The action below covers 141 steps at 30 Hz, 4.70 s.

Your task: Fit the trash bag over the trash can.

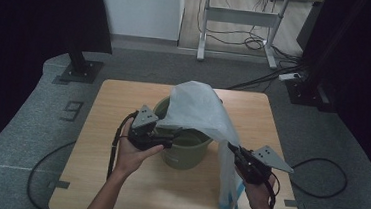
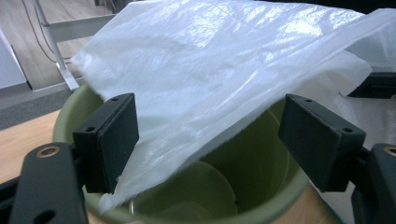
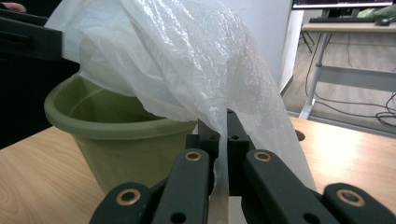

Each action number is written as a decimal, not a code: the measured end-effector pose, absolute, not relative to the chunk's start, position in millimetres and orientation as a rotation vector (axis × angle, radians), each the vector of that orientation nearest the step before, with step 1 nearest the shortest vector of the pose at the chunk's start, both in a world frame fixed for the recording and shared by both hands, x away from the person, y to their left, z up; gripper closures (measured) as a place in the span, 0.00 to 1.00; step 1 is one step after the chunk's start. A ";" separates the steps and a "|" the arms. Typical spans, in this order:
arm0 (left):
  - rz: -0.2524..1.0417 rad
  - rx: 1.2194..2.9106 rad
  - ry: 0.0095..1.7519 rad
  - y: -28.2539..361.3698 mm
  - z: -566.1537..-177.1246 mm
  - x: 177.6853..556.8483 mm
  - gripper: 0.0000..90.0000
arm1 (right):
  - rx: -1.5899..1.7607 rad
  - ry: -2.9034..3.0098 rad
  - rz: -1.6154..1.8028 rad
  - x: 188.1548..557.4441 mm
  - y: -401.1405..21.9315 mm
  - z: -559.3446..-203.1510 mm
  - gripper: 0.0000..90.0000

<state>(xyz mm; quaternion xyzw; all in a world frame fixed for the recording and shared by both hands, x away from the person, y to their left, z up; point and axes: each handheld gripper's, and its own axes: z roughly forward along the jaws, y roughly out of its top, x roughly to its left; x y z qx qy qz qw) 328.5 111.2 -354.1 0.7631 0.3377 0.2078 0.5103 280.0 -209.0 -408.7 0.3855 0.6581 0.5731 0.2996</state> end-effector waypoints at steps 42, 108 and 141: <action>0.557 1.865 0.729 84.3 -354.5 322.2 0.34 | 1.038 1.873 1.592 291.7 -190.3 -384.9 0.96; 0.329 1.894 0.708 89.6 -376.5 325.5 0.61 | 0.804 1.710 1.468 270.1 -216.1 -359.8 0.97; 0.200 1.897 0.697 57.6 -378.2 343.7 0.84 | 0.862 1.686 1.493 264.0 -232.3 -362.7 0.95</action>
